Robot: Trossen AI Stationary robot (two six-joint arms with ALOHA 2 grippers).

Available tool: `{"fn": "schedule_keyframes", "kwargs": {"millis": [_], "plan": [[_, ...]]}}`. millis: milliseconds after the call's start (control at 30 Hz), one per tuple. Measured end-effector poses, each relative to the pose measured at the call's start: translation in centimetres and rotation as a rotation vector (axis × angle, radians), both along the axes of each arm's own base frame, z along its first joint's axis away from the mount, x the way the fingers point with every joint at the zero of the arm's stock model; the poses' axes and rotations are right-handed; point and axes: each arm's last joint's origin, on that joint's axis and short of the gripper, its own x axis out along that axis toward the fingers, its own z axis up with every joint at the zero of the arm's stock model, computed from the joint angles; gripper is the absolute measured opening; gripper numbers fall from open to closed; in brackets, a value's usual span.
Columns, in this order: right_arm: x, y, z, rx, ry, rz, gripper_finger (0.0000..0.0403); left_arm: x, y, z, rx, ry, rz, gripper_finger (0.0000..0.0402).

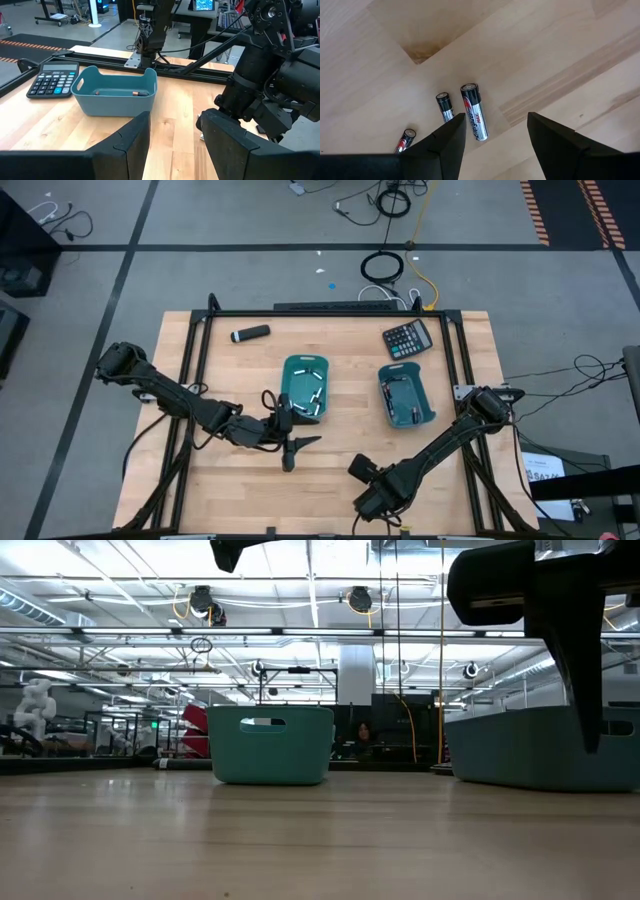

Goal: Sort batteries
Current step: Put the black white battery into the left bin

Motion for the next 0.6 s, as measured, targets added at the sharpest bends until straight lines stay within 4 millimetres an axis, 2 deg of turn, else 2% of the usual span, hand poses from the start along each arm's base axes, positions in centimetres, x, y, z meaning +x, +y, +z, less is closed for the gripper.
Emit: {"fn": "schedule_keyframes", "kwargs": {"millis": [233, 600], "plan": [[-0.33, -0.27, -0.87, -0.011, 0.013, 0.022, 0.0203, 0.0, 0.0, 0.0, 0.0, 0.0, 0.0, 0.0186], [-0.04, -0.05, -0.86, 0.01, -0.016, 0.044, 0.0203, 0.0, 0.0, 0.0, 0.0, 0.0, 0.0, 0.0186]]}}
